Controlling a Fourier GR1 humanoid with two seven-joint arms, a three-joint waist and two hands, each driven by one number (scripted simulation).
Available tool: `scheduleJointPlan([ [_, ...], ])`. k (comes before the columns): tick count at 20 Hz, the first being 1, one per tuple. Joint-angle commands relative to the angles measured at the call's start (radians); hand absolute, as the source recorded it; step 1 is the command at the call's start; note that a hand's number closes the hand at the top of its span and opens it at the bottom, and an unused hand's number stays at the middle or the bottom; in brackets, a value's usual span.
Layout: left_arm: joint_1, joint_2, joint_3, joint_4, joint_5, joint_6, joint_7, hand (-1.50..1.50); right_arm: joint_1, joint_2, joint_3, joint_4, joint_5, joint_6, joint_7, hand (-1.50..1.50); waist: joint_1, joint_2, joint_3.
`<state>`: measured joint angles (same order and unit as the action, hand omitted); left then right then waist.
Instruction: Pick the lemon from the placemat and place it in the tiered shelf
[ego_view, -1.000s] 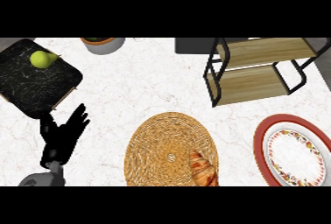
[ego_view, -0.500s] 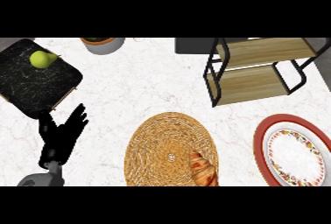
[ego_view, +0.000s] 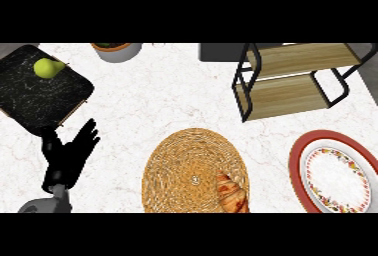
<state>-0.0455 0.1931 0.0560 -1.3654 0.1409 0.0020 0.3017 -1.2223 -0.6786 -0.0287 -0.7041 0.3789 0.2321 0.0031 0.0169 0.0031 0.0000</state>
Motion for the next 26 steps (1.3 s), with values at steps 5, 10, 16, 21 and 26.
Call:
scheduleJointPlan([
  [5,0.036,0.02,0.017,-0.001,0.01,-0.041,-0.034,0.0,-0.027,0.063,-0.14,0.029,-0.109,-0.055,0.105,-1.5,-0.005,-0.003,0.0],
  [10,0.003,0.005,0.019,0.009,-0.01,0.004,-0.008,0.0,-0.041,0.044,-0.27,0.086,-0.231,-0.039,0.105,-1.5,-0.008,-0.002,0.0],
  [16,-0.015,0.025,0.036,0.006,0.021,-0.037,0.011,0.0,-0.106,0.023,-0.376,0.142,-0.315,-0.093,0.159,-1.5,-0.002,-0.001,0.0],
  [21,0.012,-0.024,-0.01,0.031,-0.024,-0.019,-0.052,0.0,-0.152,-0.091,-0.388,0.189,-0.252,-0.23,0.17,-1.5,0.011,0.005,0.0],
  [26,-0.003,-0.016,0.008,0.038,-0.01,-0.028,-0.04,0.0,-0.092,-0.164,-0.454,0.247,-0.281,-0.278,0.158,-1.5,0.003,0.005,0.0],
])
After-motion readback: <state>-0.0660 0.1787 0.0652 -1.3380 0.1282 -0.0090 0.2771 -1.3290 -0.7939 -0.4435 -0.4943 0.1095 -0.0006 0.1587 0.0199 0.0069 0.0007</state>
